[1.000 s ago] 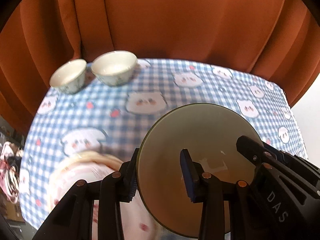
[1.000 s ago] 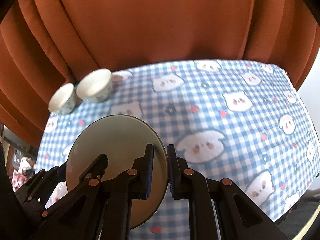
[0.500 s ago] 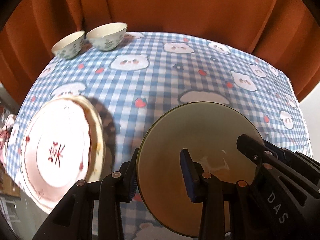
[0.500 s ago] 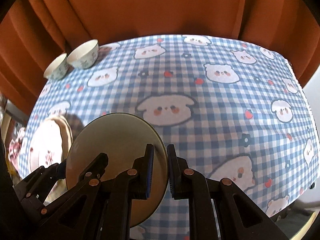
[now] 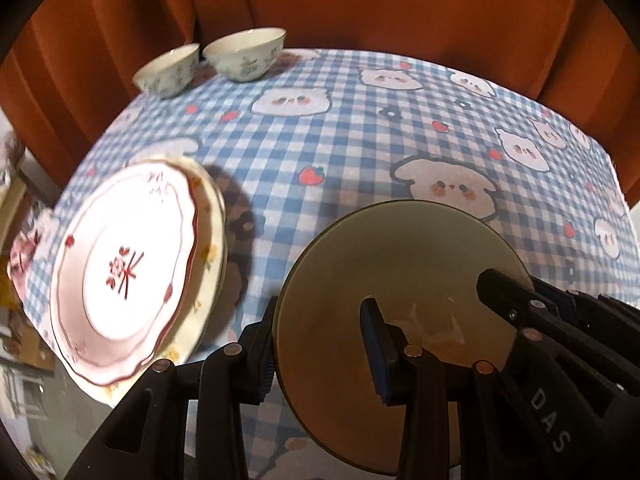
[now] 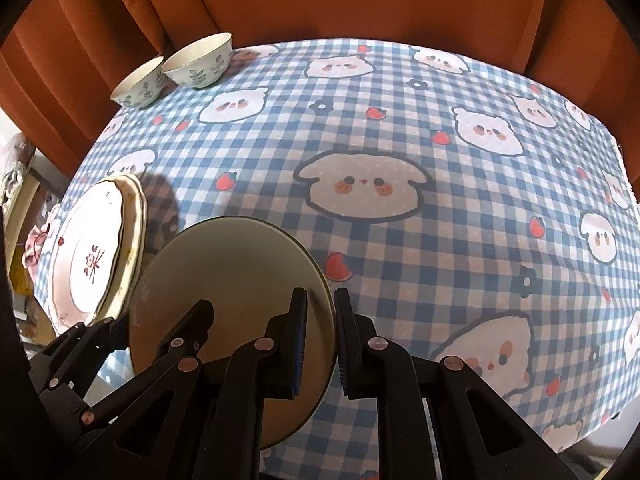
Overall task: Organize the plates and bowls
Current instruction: 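Lower the bowl onto the plate stack and open the right tool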
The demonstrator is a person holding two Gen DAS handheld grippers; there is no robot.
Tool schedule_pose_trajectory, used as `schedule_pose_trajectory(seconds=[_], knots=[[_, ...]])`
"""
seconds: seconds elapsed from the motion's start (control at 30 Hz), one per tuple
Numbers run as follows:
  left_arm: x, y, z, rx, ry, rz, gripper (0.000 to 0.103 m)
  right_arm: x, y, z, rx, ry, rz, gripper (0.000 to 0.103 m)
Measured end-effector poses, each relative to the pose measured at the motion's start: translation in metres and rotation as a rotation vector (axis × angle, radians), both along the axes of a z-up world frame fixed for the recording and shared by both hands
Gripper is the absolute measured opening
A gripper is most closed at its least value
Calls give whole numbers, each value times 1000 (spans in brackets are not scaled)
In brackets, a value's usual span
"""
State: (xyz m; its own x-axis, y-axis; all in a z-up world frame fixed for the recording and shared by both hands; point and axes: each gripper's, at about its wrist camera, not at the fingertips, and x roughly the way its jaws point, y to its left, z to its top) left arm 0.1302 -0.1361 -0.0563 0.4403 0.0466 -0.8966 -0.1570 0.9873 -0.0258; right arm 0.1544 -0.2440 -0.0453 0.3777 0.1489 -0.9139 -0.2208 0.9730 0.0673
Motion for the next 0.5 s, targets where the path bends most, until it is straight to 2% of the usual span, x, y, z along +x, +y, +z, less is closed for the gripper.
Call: schedule_pose_trajectory(seconds=[0.07,0.23,0.5], knots=[[2,-4,0,32,-11,-17,39,2,-2,-3,4,-3,-15,17],[7,-5,0,50,-3,-52,40,2,-5,-3,16,-26,-39,17],[4,-4,-5,19,26,-103,50,-5,-5,-8,24,0,-67,20]])
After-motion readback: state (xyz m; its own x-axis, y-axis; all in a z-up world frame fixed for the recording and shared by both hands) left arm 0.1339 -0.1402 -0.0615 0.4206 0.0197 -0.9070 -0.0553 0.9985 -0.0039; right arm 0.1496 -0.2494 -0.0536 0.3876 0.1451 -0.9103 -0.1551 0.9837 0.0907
